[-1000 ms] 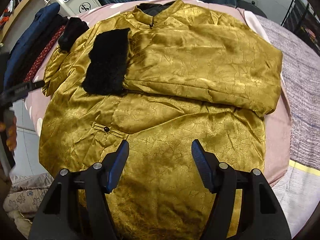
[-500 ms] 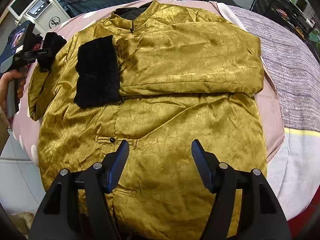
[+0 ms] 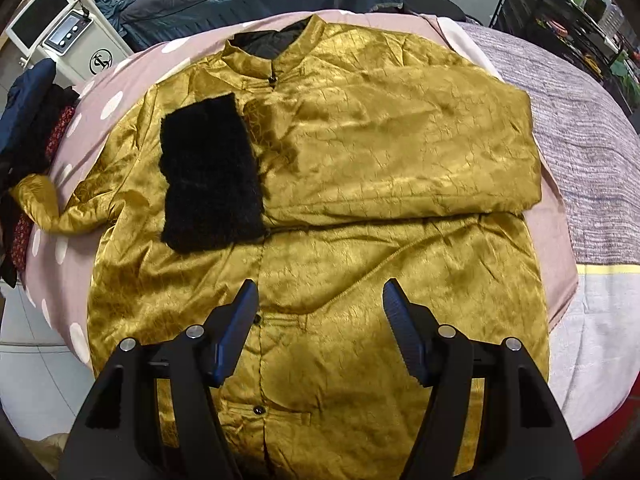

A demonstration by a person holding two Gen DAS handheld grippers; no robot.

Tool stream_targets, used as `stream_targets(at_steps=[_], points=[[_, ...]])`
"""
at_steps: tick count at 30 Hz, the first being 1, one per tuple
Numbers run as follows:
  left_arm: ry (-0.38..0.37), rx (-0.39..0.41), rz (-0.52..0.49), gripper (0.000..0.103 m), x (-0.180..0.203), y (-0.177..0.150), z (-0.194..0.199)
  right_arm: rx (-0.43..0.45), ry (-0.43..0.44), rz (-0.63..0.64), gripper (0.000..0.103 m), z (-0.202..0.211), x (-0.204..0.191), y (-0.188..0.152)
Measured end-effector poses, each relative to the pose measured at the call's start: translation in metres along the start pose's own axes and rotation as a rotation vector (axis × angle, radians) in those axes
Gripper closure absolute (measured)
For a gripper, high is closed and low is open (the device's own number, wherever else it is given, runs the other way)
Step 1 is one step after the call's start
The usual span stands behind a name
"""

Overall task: Fold large clothes
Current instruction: 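Fold the second fur-cuffed sleeve across the jacket front with the left gripper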

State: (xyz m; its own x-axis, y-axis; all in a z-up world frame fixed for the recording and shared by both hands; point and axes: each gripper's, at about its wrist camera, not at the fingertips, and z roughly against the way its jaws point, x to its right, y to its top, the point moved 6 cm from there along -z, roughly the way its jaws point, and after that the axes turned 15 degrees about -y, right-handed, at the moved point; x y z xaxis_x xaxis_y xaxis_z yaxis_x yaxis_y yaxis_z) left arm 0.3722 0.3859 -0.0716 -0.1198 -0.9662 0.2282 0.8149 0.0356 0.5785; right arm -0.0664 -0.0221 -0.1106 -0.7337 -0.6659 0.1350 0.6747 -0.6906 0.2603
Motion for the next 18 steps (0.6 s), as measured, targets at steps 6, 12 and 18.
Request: stream_targets(at_steps=[6,12,18], points=[[0.083,-0.049,0.129,0.088,-0.073,-0.042,0.011,-0.007,0.031,0.001,0.038,-0.002,-0.004,0.01],[-0.068,-0.034,0.101,0.089,-0.016,-0.043,0.017,-0.001,0.048,0.005,0.038,-0.003,0.002,0.014],[-0.379,0.026,-0.179,0.089,0.16,-0.031,0.051,-0.01,0.06,-0.016,0.038,-0.004,0.012,0.012]])
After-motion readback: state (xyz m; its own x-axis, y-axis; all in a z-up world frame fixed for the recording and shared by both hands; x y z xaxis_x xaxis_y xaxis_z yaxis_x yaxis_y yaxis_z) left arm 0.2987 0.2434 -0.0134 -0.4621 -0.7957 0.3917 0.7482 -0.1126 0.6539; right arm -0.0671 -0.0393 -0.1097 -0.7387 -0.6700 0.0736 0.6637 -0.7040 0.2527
